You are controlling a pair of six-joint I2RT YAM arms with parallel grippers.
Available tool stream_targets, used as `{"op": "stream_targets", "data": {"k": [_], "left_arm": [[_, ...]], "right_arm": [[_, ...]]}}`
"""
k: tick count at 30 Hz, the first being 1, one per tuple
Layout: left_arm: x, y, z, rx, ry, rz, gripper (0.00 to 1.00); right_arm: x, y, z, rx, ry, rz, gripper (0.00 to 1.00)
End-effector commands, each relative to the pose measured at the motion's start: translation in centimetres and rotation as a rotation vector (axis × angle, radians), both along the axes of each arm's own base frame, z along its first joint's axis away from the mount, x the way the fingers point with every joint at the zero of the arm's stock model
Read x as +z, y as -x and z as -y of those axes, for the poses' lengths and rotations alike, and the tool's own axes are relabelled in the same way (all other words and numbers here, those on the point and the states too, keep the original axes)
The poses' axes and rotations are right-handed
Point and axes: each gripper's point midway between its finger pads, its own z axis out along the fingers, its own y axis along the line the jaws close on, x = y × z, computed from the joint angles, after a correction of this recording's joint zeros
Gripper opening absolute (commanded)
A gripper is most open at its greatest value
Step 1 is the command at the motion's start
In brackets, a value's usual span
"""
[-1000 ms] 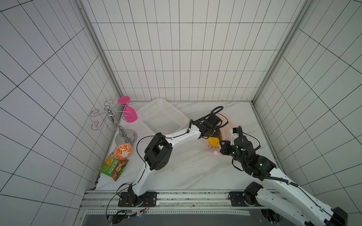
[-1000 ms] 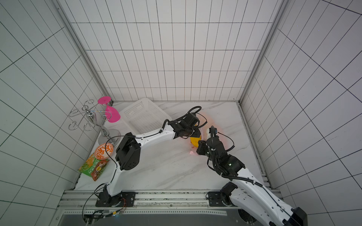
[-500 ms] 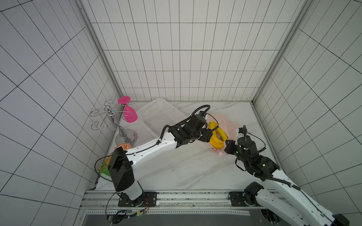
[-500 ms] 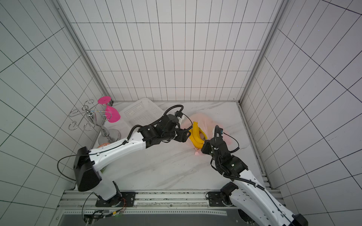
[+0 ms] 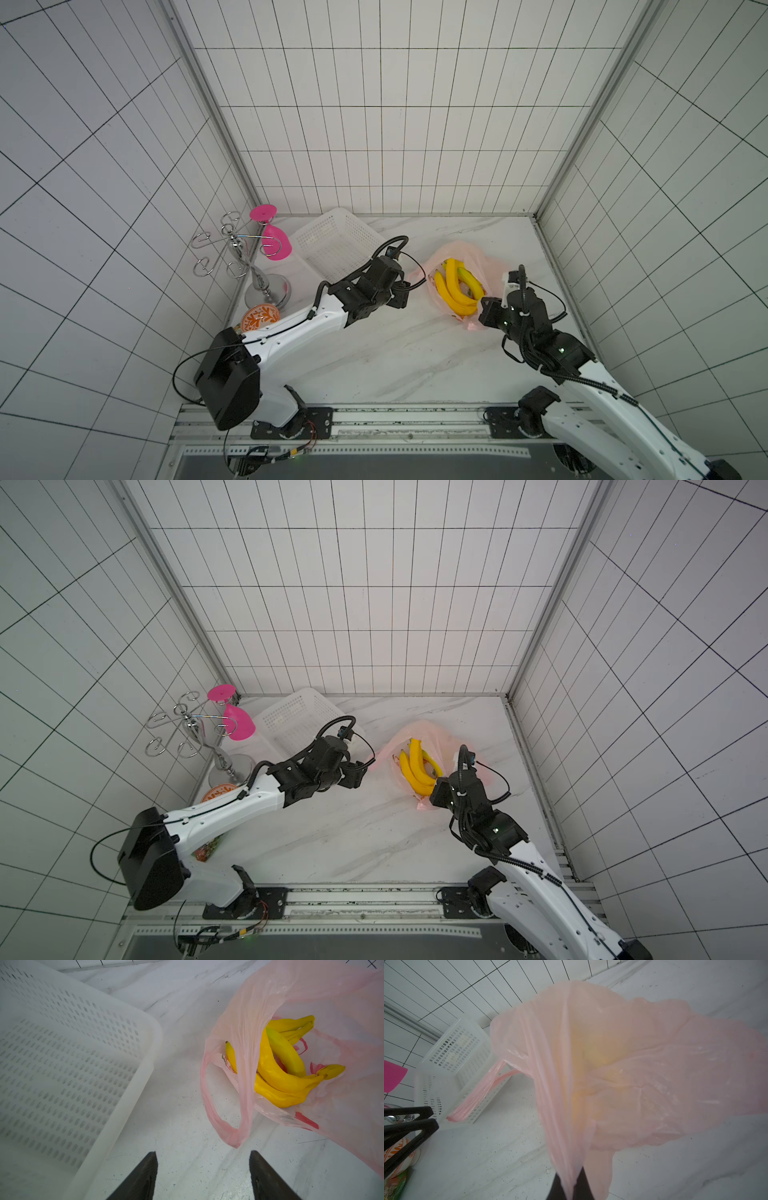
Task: Place the banana into a plastic bag & tie a knot
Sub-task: Adjust the plastic bag at the center of the board.
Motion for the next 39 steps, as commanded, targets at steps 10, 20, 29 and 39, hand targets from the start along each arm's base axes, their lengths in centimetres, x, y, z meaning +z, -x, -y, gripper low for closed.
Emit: {"op": "stream_targets", "data": {"k": [10, 20, 29, 39], "left_arm": [[-0.8, -0.8, 3.5, -0.034, 0.093, -0.069, 0.55], [-1.1, -2.3, 3.7, 0.008, 0.087, -0.069, 0.28], [0.0, -2.5, 2.9, 0.045, 0.102, -0.05, 0.0], [10.3, 3.2, -1.3, 0.144, 0.221, 0.077, 0.0]], "right_arm": [[0.6, 0.2, 0.2, 0.003, -0.006, 0.008, 0.0], [0.5, 0.2, 0.3, 0.002, 0.005, 0.007, 0.0], [0.3, 0.2, 1.0, -0.017, 0.041, 0.007, 0.0], [1.6, -2.3, 2.5, -0.044, 0.16, 0.004, 0.0]]}}
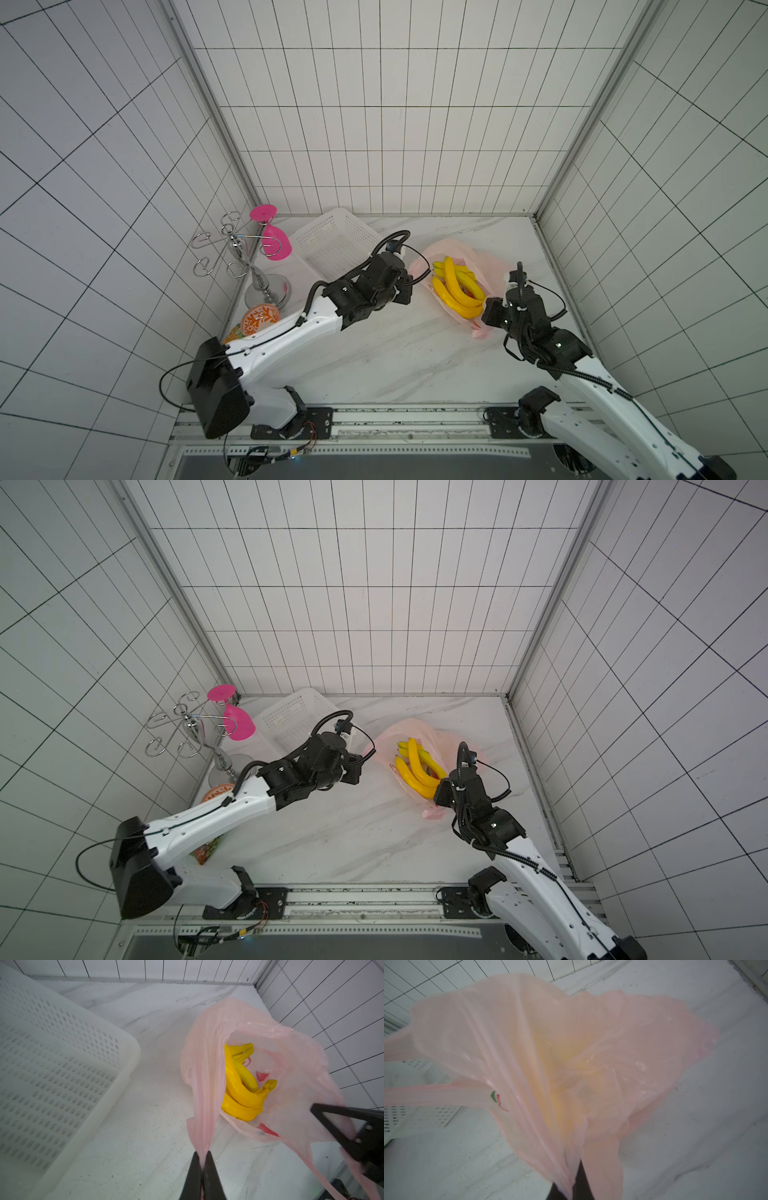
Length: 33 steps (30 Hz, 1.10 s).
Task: Place the banana into a plastic bag & tie a knot
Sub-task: Adjust the plastic bag at the center of the board.
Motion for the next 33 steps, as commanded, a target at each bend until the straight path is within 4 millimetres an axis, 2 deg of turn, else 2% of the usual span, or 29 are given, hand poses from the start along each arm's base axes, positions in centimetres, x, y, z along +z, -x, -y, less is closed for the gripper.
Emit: {"op": "stream_targets", "data": {"k": [1, 3, 5, 8, 9, 12, 16, 18, 22, 26, 30, 33], "left_arm": [[2.9, 1.0, -3.0, 0.125, 0.036, 0.018, 0.0], [4.0, 1.7, -3.6, 0.158, 0.061, 0.023, 0.0], [4.6, 2.0, -3.4, 0.164, 0.094, 0.017, 0.0], [5.4, 2.1, -2.2, 0.141, 0.11, 0.014, 0.0], [5.7, 2.1, -1.7, 0.133, 0.114, 0.012, 0.0], [6.4, 2.0, -0.5, 0.114, 0.123, 0.012, 0.0], [7.2, 1.9, 0.2, 0.106, 0.129, 0.013, 0.0], [7.5, 2.0, 0.4, 0.104, 0.135, 0.012, 0.0], [8.1, 2.6, 0.3, 0.092, 0.158, 0.003, 0.0], [8.7, 3.5, 0.3, 0.07, 0.185, -0.005, 0.0], [9.2, 4.1, 0.3, 0.049, 0.208, -0.014, 0.0], [9.6, 4.4, 0.3, 0.033, 0.224, -0.021, 0.0]], "right_arm": [[3.8, -1.8, 0.1, 0.024, 0.051, 0.061, 0.0], [3.9, -2.6, -0.6, 0.068, 0.085, 0.051, 0.0], [4.2, -3.0, -1.3, 0.117, 0.105, 0.053, 0.02], [5.8, -2.8, -1.6, 0.158, 0.121, 0.087, 0.39], [6.8, -2.5, -1.6, 0.168, 0.12, 0.121, 0.48], [10.0, -1.3, -1.6, 0.198, 0.116, 0.208, 0.61], [15.1, 0.5, -2.7, 0.274, 0.093, 0.33, 0.65], [16.9, 1.4, -3.4, 0.317, 0.096, 0.409, 0.66], [19.7, 4.1, -7.0, 0.542, 0.085, 0.696, 0.72], [20.7, 5.0, -9.2, 0.642, 0.081, 0.889, 0.73], [19.1, 4.3, -13.5, 0.83, 0.165, 0.885, 0.72], [18.5, 3.5, -15.1, 0.877, 0.212, 0.892, 0.72]]}}
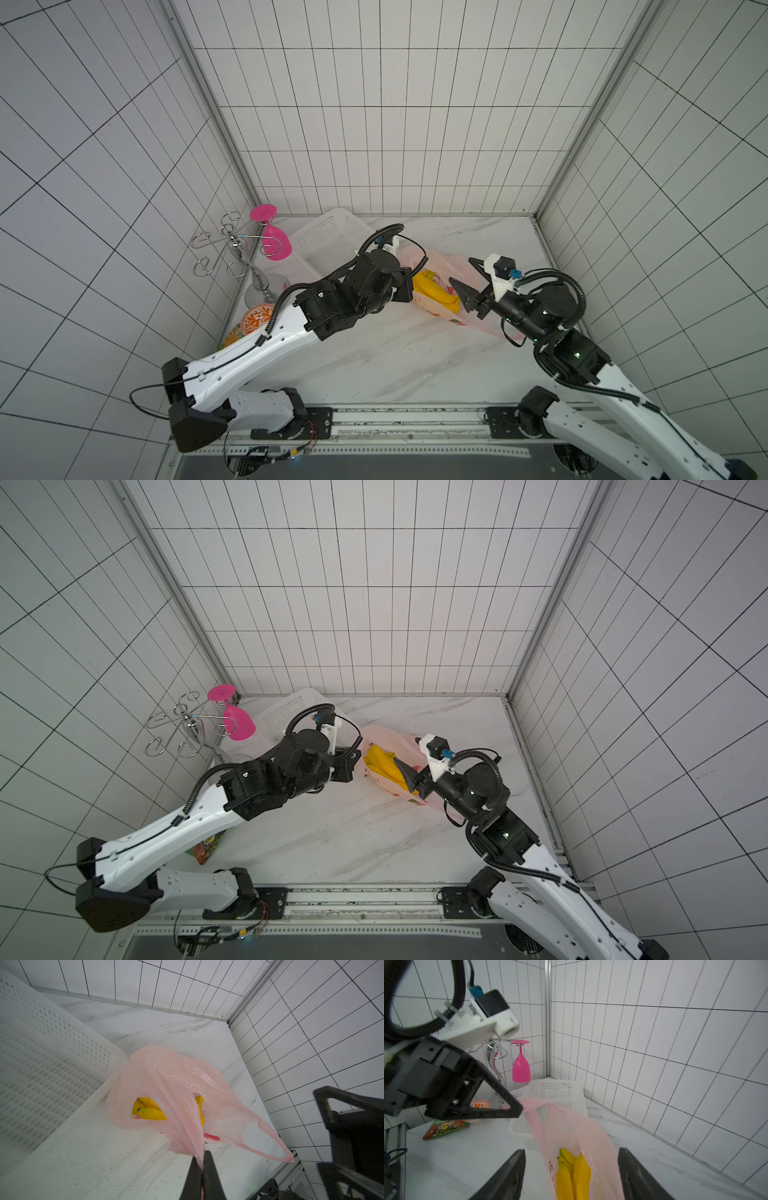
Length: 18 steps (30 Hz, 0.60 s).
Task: Place the banana into a plastic bag & tie a knot
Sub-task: Adjust the plastic bag at the center of the board.
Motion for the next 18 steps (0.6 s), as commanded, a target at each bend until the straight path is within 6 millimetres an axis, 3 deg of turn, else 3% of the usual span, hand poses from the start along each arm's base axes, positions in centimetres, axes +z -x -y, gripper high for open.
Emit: {"op": "stream_targets", "data": {"k": [1, 6, 13, 18], "left_arm": [[2.1, 0.8, -0.2, -0.014, 0.062, 0.004, 0.0], [2.4, 1.3, -0.1, -0.034, 0.081, -0.007, 0.0], [2.5, 2.1, 0.2, -0.072, 0.102, -0.027, 0.0], [3.0, 2.4, -0.1, -0.078, 0.111, -0.021, 0.0]], "right_arm": [[0.1, 0.4, -2.3, 0.094, 0.073, 0.143, 0.72], [-1.4, -0.5, -4.3, 0.145, 0.129, 0.19, 0.74], [-2.8, -0.1, -7.3, 0.298, 0.174, 0.238, 0.74], [-3.6, 0.0, -8.2, 0.347, 0.187, 0.253, 0.72]]}}
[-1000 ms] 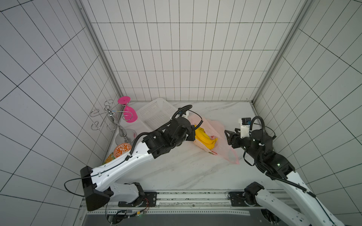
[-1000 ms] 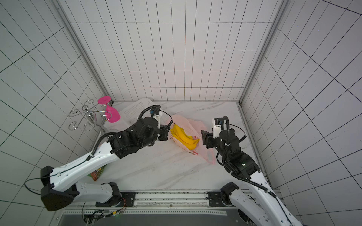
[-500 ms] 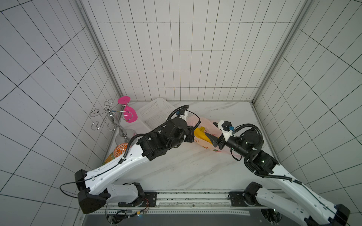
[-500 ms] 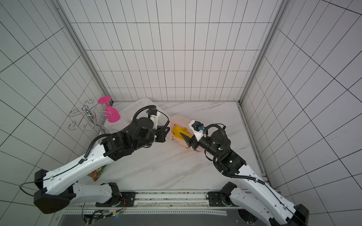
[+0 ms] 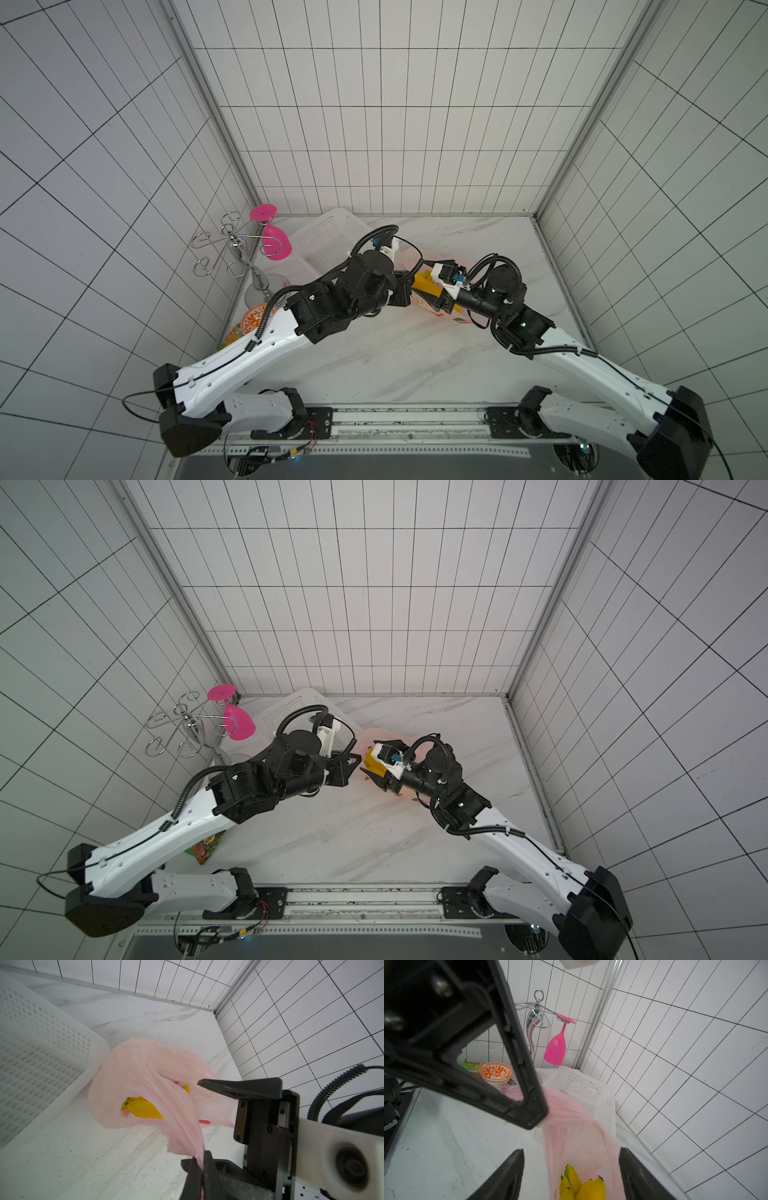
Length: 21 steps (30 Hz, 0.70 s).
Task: Place the banana into a plastic bag & tie a knot
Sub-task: Adjust the plastic bag at the center of the board.
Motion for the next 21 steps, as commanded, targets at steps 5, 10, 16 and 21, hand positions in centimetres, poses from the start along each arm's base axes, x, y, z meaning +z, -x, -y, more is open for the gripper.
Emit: {"op": "stream_targets", "data": {"k": [5, 10, 16, 21], "left_arm": [[2.2, 0.9, -0.2, -0.018, 0.066, 0.009, 0.0], [1.9, 1.0, 0.2, -0.032, 0.069, 0.0, 0.0], [1.9, 1.4, 0.8, -0.056, 0.076, -0.011, 0.0], [1.9, 1.6, 1.0, -0.065, 0.077, -0.013, 0.0]], "right_arm": [[1.6, 1.0, -0.8, 0.049, -0.043, 0.137, 0.71], [1.9, 0.8, -1.4, 0.034, -0.032, 0.182, 0.71], [1.7, 0.7, -2.1, 0.047, -0.019, 0.184, 0.55], [2.1, 0.9, -2.1, 0.054, -0.026, 0.192, 0.31]]}}
